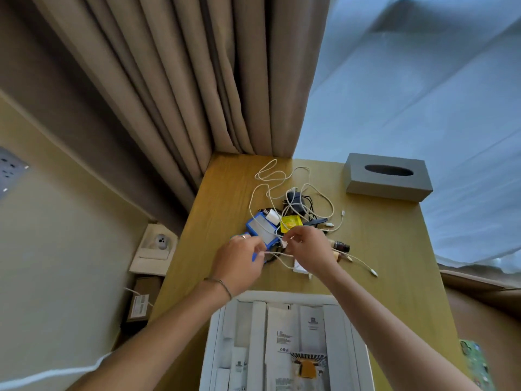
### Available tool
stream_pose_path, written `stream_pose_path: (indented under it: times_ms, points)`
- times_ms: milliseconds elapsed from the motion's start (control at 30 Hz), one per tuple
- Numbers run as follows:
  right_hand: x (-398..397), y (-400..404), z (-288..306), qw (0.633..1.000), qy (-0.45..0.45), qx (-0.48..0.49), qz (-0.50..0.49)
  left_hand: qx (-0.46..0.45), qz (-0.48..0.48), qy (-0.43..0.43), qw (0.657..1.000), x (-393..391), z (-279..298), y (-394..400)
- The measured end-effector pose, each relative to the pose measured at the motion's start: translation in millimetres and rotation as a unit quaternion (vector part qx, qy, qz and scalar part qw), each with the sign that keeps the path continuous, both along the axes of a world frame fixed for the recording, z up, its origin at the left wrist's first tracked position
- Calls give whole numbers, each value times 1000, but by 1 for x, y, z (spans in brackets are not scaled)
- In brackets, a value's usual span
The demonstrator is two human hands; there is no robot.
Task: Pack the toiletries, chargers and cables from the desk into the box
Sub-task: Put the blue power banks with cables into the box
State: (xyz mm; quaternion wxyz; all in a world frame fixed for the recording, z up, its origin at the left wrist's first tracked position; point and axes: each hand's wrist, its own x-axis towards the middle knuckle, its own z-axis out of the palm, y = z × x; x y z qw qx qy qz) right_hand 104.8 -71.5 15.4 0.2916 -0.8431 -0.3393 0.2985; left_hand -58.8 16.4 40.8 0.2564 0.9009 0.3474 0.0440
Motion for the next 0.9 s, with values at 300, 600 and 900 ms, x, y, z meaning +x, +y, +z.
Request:
stream_pose_path:
  times_ms: [300, 600, 900]
  points:
    - [0, 61, -19, 999, -4, -30, 20, 108, -233, 248, 934, 17, -66, 67]
    - [-7, 77, -41, 999, -5, -33, 1, 273, -419, 274, 821, 26, -114, 92]
    - [-10, 103, -56, 992, -47, -87, 78, 150, -383, 142, 900, -11, -126, 114]
